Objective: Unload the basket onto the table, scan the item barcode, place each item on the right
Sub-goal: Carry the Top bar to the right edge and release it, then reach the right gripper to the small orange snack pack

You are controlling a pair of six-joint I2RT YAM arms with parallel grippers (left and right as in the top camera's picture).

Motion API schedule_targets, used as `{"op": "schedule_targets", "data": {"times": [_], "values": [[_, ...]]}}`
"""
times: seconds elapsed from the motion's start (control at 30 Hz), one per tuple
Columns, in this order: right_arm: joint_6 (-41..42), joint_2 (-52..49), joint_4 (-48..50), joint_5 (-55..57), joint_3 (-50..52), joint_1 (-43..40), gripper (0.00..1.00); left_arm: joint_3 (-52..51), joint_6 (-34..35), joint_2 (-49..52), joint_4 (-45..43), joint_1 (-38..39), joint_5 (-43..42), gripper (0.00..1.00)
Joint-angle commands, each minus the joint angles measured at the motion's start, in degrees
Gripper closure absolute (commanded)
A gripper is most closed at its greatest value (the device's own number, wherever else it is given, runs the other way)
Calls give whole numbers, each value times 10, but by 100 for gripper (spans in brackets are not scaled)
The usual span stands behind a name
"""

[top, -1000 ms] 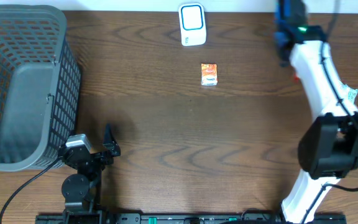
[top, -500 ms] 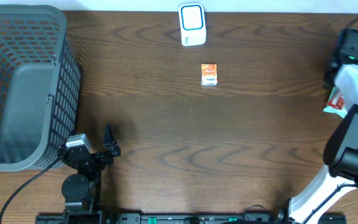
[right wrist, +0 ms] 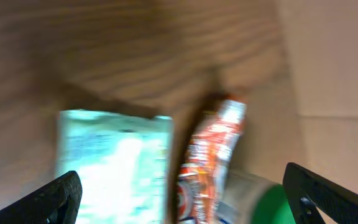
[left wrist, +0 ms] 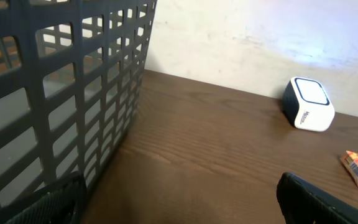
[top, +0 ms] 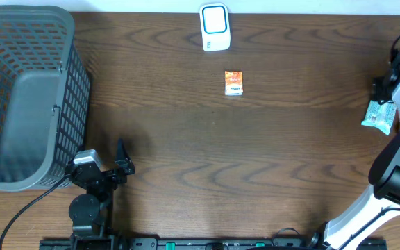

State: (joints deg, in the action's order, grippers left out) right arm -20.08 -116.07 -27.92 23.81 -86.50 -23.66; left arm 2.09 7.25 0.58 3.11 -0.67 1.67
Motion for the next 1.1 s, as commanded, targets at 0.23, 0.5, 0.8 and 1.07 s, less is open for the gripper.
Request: {"op": "schedule_targets", "data": {"times": [0.23,0.5,0.8,1.07], "values": [[97,104,-47,-302,-2,214,1,-19,-7,-3,9,1,3,2],[187,81,-1,-376,0,406,78,-19,-7,-3,9,1,3,2],[331,-26,108,-310,0,501,99,-19,-7,-3,9,1,3,2],[335,-77,102,-280,0,514,99,-19,-7,-3,9,1,3,2]]}}
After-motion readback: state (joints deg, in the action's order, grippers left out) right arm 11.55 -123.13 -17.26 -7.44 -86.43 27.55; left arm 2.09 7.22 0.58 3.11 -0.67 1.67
